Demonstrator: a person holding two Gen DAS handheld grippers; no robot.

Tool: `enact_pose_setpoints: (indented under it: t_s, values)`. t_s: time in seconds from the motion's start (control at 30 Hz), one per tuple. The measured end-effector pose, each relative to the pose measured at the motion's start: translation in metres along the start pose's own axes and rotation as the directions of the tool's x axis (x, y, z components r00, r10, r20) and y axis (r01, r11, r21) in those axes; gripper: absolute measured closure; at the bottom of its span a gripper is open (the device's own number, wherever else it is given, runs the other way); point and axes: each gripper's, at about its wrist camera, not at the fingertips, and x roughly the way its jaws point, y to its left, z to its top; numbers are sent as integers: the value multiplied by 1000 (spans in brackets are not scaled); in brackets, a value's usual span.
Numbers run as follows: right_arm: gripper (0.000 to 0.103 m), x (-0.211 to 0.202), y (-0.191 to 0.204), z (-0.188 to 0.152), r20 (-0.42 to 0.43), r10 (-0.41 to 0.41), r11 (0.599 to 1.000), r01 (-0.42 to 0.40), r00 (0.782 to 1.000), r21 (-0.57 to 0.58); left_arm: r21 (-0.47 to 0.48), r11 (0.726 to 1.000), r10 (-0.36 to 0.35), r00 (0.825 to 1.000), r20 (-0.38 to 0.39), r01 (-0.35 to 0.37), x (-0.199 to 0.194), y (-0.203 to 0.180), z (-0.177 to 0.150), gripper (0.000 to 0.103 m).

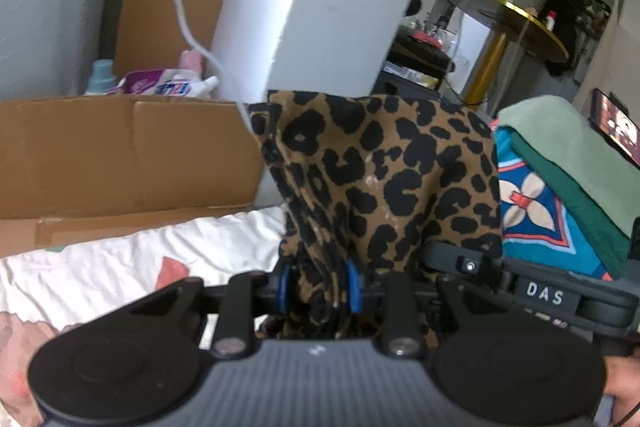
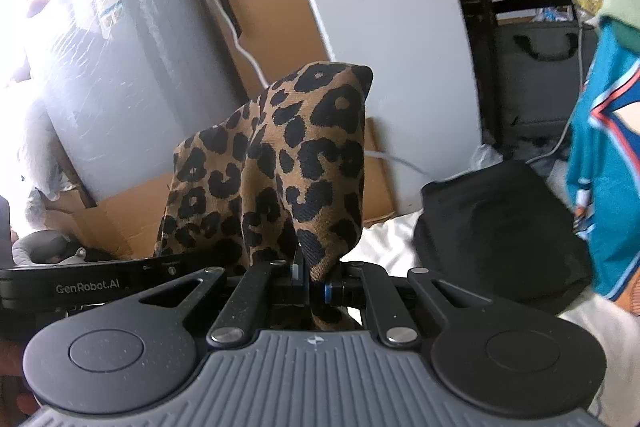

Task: Fold clothes
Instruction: 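Raise the held leopard-print bundle high with both tools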

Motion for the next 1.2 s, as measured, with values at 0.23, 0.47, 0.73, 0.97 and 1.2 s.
enact_pose_setpoints:
  t_s: [0.23,0.47,0.73,0.97,1.2]
  values:
    - [98,-36,-24,14,31,3,1000,-4,1000,28,39,999,-3,1000,14,3,-5,-41,4,74]
    - [98,-64,-45,28,67,38,999,-40,997,15,20,1000,12,999,38,-13,-16,-75,11,74]
    - [98,-92,-57,46,98,62,998,-63,993,8,26,999,21,999,26,-22,-17,-110,33,74]
    - [98,-97,-71,64,122,-1,1000,2,992,-10,48,999,12,998,56,-14,5,-133,42,74]
    - [98,-89,-92,80,126,-61,997,66,990,-34,26,999,-45,996,75,43,31,-136,44,73]
